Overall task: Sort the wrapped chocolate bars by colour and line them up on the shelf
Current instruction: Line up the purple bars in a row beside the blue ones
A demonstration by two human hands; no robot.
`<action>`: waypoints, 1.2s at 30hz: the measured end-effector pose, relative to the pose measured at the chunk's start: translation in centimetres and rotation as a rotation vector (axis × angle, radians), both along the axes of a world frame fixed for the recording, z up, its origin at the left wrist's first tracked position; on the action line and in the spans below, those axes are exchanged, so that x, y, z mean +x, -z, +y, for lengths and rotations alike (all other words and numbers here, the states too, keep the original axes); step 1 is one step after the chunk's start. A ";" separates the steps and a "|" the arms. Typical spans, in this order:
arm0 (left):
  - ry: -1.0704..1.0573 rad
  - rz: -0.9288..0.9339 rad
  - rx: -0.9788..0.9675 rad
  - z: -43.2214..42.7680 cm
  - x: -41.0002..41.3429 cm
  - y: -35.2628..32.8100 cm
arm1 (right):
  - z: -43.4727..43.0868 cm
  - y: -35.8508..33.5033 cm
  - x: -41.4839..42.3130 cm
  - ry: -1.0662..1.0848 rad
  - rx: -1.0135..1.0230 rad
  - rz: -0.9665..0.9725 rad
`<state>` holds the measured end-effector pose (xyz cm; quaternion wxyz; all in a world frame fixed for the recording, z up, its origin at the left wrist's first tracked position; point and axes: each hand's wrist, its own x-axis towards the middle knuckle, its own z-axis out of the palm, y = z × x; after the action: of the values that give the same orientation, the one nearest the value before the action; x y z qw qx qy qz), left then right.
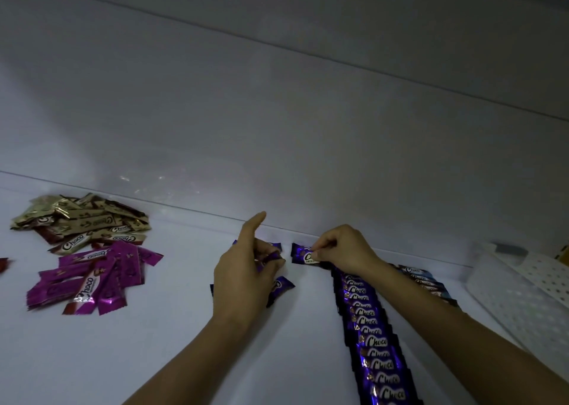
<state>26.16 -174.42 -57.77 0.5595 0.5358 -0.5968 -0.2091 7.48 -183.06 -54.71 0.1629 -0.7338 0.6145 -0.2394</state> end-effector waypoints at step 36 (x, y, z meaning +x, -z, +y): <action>0.019 0.100 0.018 -0.3 -0.1 0.2 | 3.2 -1.9 2.8 -0.324 -0.096 -0.201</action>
<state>26.03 -174.77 -57.98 0.5818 0.5239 -0.5713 -0.2461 10.27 -179.81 -52.84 0.2247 -0.8025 0.4567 -0.3115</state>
